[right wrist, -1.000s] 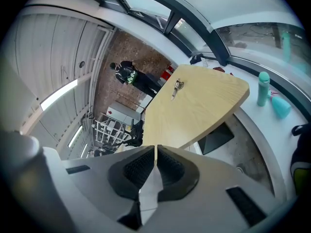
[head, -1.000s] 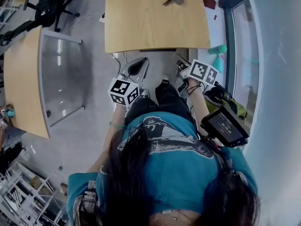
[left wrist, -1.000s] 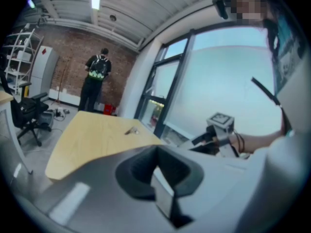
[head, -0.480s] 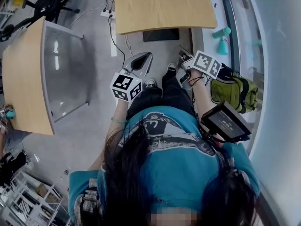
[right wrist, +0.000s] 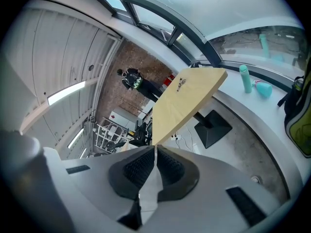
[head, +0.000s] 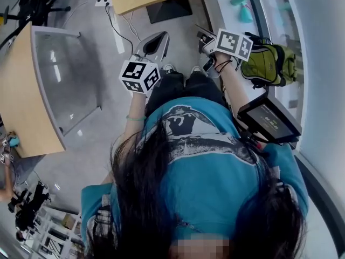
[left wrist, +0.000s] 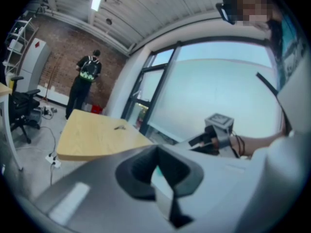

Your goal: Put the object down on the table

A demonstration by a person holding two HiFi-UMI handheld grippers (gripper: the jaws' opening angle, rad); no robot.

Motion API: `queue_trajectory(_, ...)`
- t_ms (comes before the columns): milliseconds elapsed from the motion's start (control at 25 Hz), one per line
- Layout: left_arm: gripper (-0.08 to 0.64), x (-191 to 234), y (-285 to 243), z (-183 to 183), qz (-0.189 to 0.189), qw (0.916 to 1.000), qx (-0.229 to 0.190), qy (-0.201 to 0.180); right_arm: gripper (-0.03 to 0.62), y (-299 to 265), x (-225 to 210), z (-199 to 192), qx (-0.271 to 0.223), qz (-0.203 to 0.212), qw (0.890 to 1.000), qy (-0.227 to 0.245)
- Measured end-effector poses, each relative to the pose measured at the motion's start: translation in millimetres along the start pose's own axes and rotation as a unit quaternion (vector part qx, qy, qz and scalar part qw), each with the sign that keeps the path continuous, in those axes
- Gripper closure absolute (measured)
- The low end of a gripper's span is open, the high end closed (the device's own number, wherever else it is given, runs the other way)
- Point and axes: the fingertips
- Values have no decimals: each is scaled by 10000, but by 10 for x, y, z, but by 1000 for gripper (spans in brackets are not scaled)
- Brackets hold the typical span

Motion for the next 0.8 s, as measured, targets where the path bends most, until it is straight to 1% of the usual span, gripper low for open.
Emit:
queue_trajectory(160,557,-298,109,-77,55,9999,-66,-81,566,265,9,-145,64,139,9999,41)
queue_trajectory(280,558,-517,113,-119,133,9998,-112,-75,566,473,-27,-226,206,189,9995,124)
queue_trajectory(480,558,-946,212,-327,299,9992,-105,225,566,952,-77,-466,514,230,9980,297)
queue_trajectory(560,558,-1153,282,-447,351,9990,-65,278,566,1158,-116,-567,615,252,9973,304)
queue_trajectory(640,557,-1384,384,-566,430,9990,-36,147,566,1376,-140,-671,689,346,9966,298)
queue_trajectory(720,558,-1621,510,-657,553,9984,-57,-91,566,1604,-139,-757,721,511,9955,342)
queue_trajectory(800,557,-1800,646,-727,683,9975,-99,-179,566,1800,-119,-845,754,647,9943,382)
Point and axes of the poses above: the fingertips, and each gripper's own axes: y backward along the fingers, x to its left, z out of its top, and after that the axes turned 12 degrees about z, right-handed
